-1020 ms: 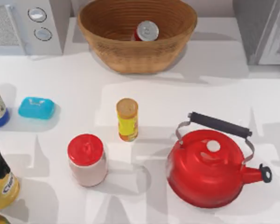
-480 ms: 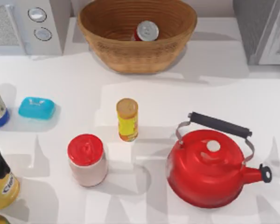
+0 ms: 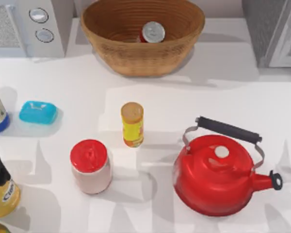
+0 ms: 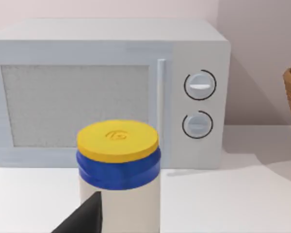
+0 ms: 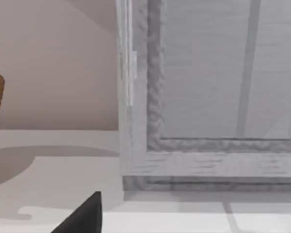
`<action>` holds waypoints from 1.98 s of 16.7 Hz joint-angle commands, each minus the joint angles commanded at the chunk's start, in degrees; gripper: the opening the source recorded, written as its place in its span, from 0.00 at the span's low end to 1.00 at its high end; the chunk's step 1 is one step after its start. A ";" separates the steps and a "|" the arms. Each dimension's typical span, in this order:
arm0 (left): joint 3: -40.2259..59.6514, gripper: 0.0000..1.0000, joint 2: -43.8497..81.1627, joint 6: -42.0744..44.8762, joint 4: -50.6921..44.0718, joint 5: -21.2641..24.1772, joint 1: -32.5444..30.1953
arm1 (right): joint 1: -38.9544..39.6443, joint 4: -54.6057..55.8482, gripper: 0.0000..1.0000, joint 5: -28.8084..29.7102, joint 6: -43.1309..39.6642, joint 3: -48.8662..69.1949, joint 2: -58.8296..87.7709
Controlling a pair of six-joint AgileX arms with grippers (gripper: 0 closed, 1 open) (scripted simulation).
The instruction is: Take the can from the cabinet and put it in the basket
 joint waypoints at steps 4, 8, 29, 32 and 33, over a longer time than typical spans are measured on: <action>0.00 1.00 0.00 0.00 0.00 0.00 0.00 | -7.79 8.51 1.00 -6.41 -1.11 4.26 10.06; 0.00 1.00 0.00 0.00 0.00 0.00 0.00 | -20.45 21.72 1.00 -16.27 -2.36 9.88 26.59; 0.00 1.00 0.00 0.00 0.00 0.00 0.00 | -57.55 67.48 1.00 -56.68 1.90 20.07 86.82; 0.00 1.00 0.00 0.00 0.00 0.00 0.00 | -57.80 65.69 1.00 -56.14 1.56 21.98 86.00; 0.00 1.00 0.00 0.00 0.00 0.00 0.00 | -57.97 63.93 1.00 -55.83 1.30 23.80 85.34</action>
